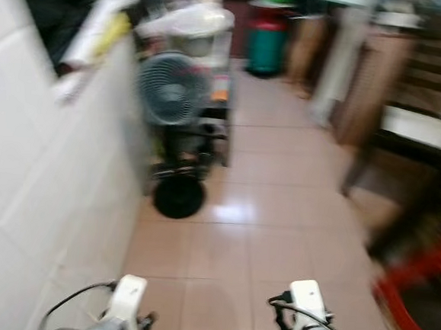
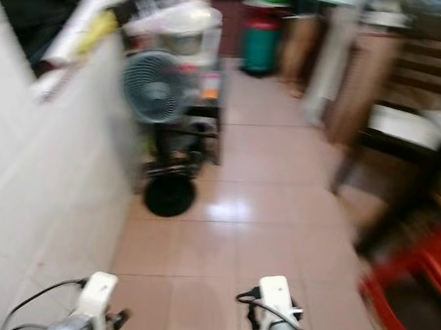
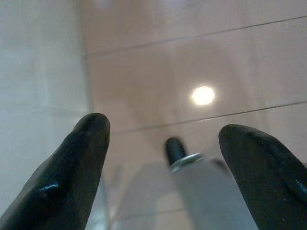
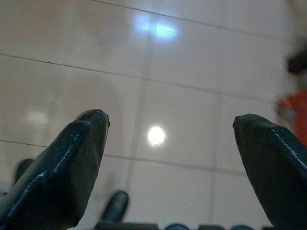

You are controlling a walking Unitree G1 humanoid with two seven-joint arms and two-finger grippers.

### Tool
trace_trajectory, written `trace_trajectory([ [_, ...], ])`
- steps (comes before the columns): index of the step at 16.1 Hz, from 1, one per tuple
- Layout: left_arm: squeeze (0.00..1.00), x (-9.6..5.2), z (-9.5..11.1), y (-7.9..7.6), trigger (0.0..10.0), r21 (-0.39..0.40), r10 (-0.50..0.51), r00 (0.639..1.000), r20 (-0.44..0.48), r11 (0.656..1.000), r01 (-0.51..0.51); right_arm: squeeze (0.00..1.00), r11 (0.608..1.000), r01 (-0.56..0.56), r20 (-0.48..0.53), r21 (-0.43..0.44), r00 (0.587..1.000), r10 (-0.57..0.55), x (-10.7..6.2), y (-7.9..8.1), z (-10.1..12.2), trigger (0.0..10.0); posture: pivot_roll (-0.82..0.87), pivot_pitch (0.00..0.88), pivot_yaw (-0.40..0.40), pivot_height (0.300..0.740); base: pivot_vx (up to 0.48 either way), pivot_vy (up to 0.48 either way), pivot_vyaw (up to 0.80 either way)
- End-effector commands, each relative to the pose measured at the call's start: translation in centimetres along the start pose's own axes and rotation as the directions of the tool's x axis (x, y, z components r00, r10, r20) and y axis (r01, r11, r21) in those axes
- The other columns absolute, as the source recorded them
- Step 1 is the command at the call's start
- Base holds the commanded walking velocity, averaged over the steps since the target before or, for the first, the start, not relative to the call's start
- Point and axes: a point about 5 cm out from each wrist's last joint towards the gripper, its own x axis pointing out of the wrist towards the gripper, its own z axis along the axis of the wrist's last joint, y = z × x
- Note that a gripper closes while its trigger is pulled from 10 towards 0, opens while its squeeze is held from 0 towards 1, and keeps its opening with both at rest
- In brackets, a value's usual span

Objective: Setting the table

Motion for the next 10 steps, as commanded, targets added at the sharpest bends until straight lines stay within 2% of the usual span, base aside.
trace_trajectory([
  [1, 0.00, 0.0, 0.2, 0.1, 10.0, 0.002, 0.000, 1.000, 0.001, 1.000, 0.000, 0.00, 1.000, -0.016, 0.017, 0.003, 1.000, 0.016, 0.1, 0.5, 0.6, 10.0, -0.08, 0.000, 0.044, 0.740, 0.356, 0.000, 0.70],
  [5, 0.00, 0.2, 0.5, -0.7, 10.0, 0.004, -0.010, 1.000, 0.003, 1.000, 0.010, 0.00, 1.000, -0.014, 0.014, 0.005, 1.000, 0.014, 0.1, 0.4, 0.5, 10.0, -0.08, 0.000, 0.043, 0.740, 0.362, 0.000, 0.50],
  [10, 0.00, 0.2, 0.3, -1.2, 10.0, -0.009, -0.014, 1.000, 0.000, 1.000, 0.014, 0.00, 1.000, -0.006, 0.004, 0.007, 1.000, 0.006, 0.1, 0.2, 0.3, 10.0, -0.08, 0.000, 0.043, 0.740, 0.335, 0.000, 0.00],
])
